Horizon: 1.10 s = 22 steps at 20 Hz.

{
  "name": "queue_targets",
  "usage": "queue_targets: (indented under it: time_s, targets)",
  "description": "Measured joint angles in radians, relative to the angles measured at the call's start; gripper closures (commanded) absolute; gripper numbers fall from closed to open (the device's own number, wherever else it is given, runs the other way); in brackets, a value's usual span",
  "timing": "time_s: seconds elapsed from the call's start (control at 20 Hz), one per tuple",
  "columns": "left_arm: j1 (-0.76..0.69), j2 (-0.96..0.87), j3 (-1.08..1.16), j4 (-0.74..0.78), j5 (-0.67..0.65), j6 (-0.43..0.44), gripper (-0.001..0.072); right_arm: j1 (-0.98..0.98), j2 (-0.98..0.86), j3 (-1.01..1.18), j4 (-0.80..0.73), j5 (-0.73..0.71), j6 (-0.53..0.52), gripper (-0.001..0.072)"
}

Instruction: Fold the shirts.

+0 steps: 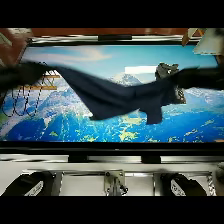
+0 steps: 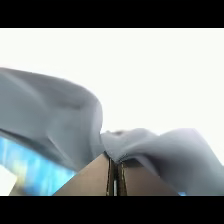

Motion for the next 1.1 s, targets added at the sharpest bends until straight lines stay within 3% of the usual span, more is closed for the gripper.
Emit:
queue_targets:
  time_s: [0.2,0.35,0.45,0.6,0.75,0.85,0.95,1.1]
  targets:
    - [0.055,0.108,0.286,0.018,0.152,-0.015,0.0677,0.000,0.151,0.219,0.000,0.220,0.026,0.0639]
    - [0.069,0.148,0.367,0.082,0.182,-0.021,0.0677,0.000,0.213,0.284,-0.002,0.282,0.066,0.0639]
    - [0.072,0.156,0.380,0.140,0.149,-0.023,0.0676,0.000,0.222,0.301,-0.013,0.212,0.106,0.0639]
    - [0.076,0.156,0.338,0.235,0.065,-0.023,0.0676,0.000,0.188,0.298,-0.026,-0.024,0.200,0.0639]
    - [0.076,0.145,0.219,0.331,-0.021,-0.027,0.0676,0.000,0.145,0.180,-0.040,-0.274,0.285,0.0639]
    - [0.077,0.129,0.106,0.372,-0.044,-0.039,0.0675,0.000,0.134,0.023,-0.048,-0.346,0.317,0.0639]
    - [0.078,0.098,-0.013,0.397,-0.041,-0.052,0.0675,0.000,0.122,-0.162,-0.055,-0.298,0.334,0.0639]
    - [0.078,0.003,-0.158,0.418,0.041,-0.085,0.0674,0.000,0.058,-0.391,-0.025,-0.069,0.349,0.0639]
